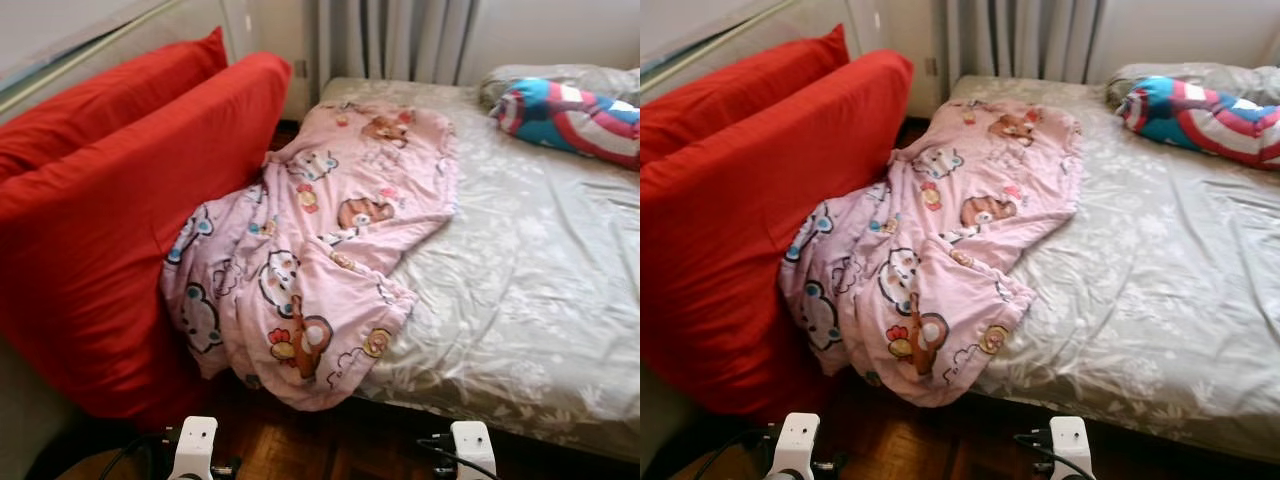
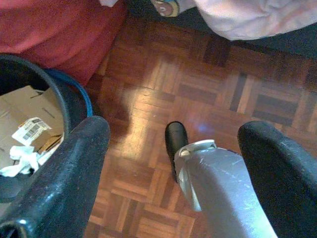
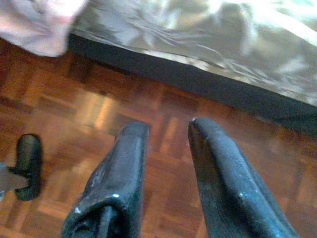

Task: Clean up the room

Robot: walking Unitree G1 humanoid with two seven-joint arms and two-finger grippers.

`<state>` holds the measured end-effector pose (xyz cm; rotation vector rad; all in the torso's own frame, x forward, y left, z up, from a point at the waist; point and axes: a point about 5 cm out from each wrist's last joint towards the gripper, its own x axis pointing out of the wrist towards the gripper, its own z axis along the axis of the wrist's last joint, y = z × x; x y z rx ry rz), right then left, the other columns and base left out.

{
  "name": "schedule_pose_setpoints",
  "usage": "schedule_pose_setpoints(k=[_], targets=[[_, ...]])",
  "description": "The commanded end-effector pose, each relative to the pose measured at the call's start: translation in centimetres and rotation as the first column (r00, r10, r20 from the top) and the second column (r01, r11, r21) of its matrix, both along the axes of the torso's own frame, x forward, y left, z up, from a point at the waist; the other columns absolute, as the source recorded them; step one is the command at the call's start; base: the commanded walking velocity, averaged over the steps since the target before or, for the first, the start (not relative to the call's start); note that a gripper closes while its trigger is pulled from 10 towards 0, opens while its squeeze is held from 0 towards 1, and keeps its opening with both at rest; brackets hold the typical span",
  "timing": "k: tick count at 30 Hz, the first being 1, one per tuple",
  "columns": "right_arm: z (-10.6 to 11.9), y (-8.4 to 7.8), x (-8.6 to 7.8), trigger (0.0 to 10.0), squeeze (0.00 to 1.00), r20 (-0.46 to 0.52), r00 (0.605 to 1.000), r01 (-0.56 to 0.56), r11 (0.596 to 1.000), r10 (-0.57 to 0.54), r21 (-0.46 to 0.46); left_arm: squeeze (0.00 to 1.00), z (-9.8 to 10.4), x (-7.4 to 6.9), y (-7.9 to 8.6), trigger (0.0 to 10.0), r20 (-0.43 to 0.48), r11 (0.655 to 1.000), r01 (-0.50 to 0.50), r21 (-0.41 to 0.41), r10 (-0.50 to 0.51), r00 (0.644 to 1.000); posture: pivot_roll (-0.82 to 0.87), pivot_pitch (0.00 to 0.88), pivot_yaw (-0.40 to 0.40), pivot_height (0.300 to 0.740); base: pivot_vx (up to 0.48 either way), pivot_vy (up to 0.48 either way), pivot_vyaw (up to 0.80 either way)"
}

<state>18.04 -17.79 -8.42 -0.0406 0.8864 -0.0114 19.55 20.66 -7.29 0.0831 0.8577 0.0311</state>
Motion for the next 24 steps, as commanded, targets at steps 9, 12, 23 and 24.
schedule_pose_setpoints(k=[9, 12, 23, 24], targets=[[0.0, 0.5, 0.2, 10.0, 0.00, 0.008, 1.000, -0.002, 1.000, 0.002, 0.001, 0.00, -0.2, -0.4, 0.1, 10.0, -0.020, 1.000, -0.008, -0.010, 0.007, 1.000, -0.02, 0.067, 0.012, 0.740, 0.000, 0.000, 0.00], [0.0, 0.7, 0.1, 10.0, 0.00, 0.009, 1.000, -0.002, 1.000, 0.002, 0.003, 0.00, -0.2, -0.5, 0.1, 10.0, -0.020, 1.000, -0.009, -0.011, 0.009, 1.000, -0.02, 0.067, 0.012, 0.740, 0.000, 0.000, 0.00], [0.1, 0.9, 0.2, 10.0, 0.00, 0.020, 1.000, 0.000, 1.000, 0.000, 0.011, 0.00, -0.2, -0.5, 0.1, 10.0, -0.018, 1.000, -0.015, -0.018, 0.014, 1.000, -0.02, 0.067, 0.012, 0.740, 0.000, 0.000, 0.00], [0.1, 0.8, 0.2, 10.0, 0.00, 0.020, 1.000, 0.001, 1.000, -0.001, 0.011, 0.00, -0.3, -0.5, 0.1, 10.0, -0.018, 1.000, -0.015, -0.018, 0.014, 1.000, -0.02, 0.066, 0.011, 0.740, 0.000, 0.000, 0.00]])
